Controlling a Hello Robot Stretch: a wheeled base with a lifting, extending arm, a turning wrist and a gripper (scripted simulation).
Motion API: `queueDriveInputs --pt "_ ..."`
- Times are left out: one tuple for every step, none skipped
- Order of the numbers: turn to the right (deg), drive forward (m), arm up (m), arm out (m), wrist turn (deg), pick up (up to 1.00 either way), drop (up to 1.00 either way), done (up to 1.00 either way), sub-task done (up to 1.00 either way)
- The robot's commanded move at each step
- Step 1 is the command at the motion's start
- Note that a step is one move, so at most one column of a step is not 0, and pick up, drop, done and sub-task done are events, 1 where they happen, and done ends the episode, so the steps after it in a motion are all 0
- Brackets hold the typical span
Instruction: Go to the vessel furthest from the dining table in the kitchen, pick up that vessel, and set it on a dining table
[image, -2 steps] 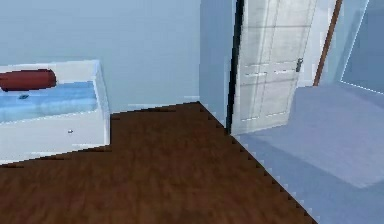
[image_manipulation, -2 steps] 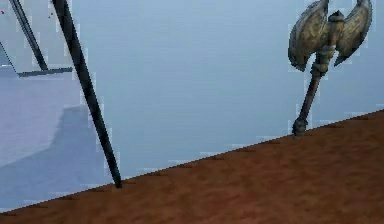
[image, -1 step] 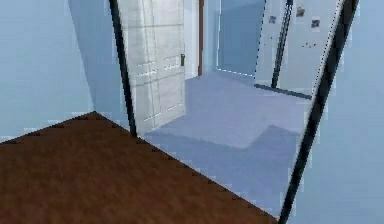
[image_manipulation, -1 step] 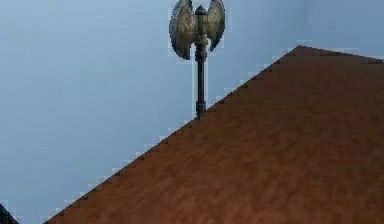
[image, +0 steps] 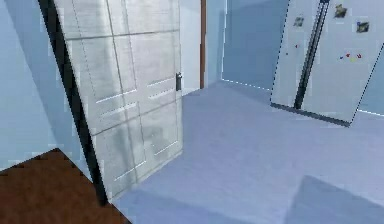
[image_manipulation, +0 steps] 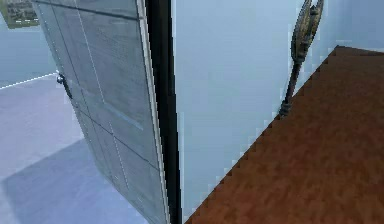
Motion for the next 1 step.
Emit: queueDriveInputs --pt "6.0 0.00 0.00 0.00 0.0 0.00 0.00 0.00 0.00"
